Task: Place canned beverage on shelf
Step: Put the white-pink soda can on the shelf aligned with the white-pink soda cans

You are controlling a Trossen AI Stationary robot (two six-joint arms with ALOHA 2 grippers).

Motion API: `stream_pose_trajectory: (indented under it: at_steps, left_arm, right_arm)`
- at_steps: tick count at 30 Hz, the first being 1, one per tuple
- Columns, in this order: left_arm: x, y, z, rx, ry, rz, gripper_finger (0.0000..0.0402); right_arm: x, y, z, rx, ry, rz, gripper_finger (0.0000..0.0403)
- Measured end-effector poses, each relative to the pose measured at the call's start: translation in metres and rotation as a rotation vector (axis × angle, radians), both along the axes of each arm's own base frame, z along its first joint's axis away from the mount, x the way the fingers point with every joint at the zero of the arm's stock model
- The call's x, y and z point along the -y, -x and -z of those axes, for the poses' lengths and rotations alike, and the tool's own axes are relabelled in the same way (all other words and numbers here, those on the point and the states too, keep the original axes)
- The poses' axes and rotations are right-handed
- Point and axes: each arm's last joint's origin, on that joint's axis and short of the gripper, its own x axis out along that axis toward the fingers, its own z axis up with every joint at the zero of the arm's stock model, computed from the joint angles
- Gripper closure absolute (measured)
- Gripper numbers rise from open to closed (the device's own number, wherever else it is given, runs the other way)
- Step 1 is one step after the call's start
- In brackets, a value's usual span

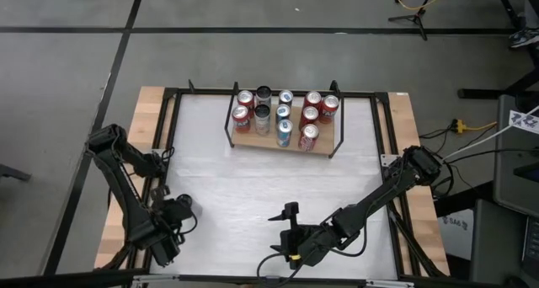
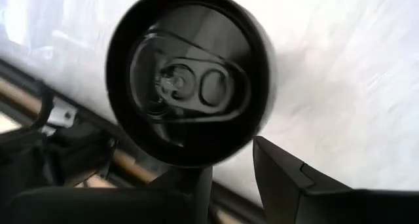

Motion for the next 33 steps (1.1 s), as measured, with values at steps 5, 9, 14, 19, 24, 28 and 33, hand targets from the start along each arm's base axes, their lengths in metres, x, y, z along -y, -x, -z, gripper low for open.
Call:
stream_pose_trajectory:
  at_steps: [5, 9, 14, 19, 24, 28, 33]
  left_arm:
    - [0.004, -0.006, 0.001, 0.098, 0.014, 0.011, 0.0302]
    - [0.003, -0.011, 0.001, 0.16, 0.006, -0.009, 0.0302]
    - [0.002, -0.02, 0.001, 0.223, 0.021, -0.03, 0.0302]
    - [0.005, -0.03, 0.002, 0.273, 0.074, -0.009, 0.0302]
    - [0.008, -0.041, 0.001, 0.368, 0.105, 0.026, 0.0302]
    - [0.008, -0.049, 0.0, 0.411, 0.102, 0.067, 0.0302]
    - [0.008, -0.053, -0.009, 0.305, 0.176, 0.119, 0.0302]
  right_arm:
    - [0.0, 0.0, 0.0, 0.0, 0.0, 0.0, 0.0029]
    - [0.0, 0.0, 0.0, 0.0, 0.0, 0.0, 0.0029]
    - [0.0, 0.0, 0.0, 0.0, 0.0, 0.0, 0.0029]
    - [0.0, 0.0, 0.0, 0.0, 0.0, 0.0, 0.0029]
    - [0.0, 0.0, 0.0, 0.0, 0.0, 0.0, 0.0029]
    - [0.0, 0.0, 0.0, 0.0, 0.0, 0.0, 0.0029]
    - [0.0, 0.0, 0.0, 0.0, 0.0, 0.0, 0.0029]
